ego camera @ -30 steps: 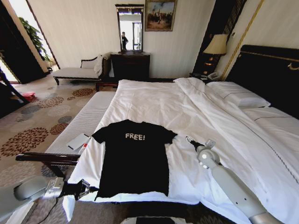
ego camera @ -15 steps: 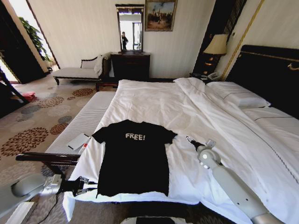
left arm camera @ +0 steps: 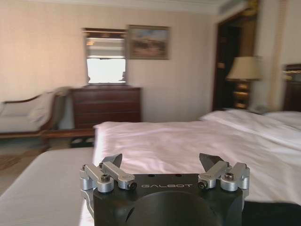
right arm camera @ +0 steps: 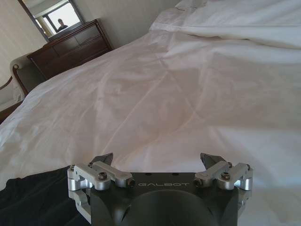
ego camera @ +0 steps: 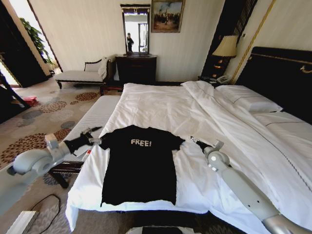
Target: Fold the clothes on the bed.
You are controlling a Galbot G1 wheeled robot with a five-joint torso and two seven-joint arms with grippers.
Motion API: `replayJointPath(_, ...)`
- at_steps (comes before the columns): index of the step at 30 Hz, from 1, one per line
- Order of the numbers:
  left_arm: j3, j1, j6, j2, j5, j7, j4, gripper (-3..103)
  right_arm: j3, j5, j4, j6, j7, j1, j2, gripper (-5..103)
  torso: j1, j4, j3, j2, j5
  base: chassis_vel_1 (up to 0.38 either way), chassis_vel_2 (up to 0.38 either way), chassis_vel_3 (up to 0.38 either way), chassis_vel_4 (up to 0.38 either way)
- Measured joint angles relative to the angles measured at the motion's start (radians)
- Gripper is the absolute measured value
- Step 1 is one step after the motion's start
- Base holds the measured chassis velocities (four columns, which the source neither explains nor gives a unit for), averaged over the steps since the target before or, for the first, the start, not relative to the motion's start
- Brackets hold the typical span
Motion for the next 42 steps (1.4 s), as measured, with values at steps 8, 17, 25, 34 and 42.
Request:
replayJointPath(8,-0.094,-0.044,0.229,-0.281,-0.168,-0.273,-0.04,100,-0.007,0.0,0.017,-0.006,-0.01,-0.011,0.009,100,0.0,0.0002,0.0,0.0,-0.0006,0.0,0.0,0.0,0.0)
replayJointPath(17,-0.232,-0.086,0.258,-0.311,-0.292,-0.33,-0.119,100,-0.037,0.014,0.026,-0.013,-0.081,-0.014,-0.005,100,0.0,0.0001,0.0,0.0,-0.0005,0.0,0.0,0.0,0.0)
replayJointPath(25,-0.294,-0.144,0.32,-0.216,-0.448,-0.373,-0.212,100,-0.078,0.016,0.017,0.019,-0.16,-0.011,0.0,100,0.0,-0.0001,0.0,0.0,-0.0002,0.0,0.0,0.0,0.0)
replayJointPath(34,-0.342,-0.092,0.325,-0.216,-0.446,-0.382,-0.237,100,-0.126,0.003,-0.061,0.039,-0.14,0.055,0.043,100,0.0,0.0003,0.0,0.0,-0.0006,0.0,0.0,0.0,0.0)
replayJointPath(42,-0.407,-0.036,0.325,-0.219,-0.435,-0.379,-0.249,100,-0.136,0.006,-0.149,0.02,-0.097,0.143,0.08,100,0.0,0.0003,0.0,0.0,-0.0004,0.0,0.0,0.0,0.0)
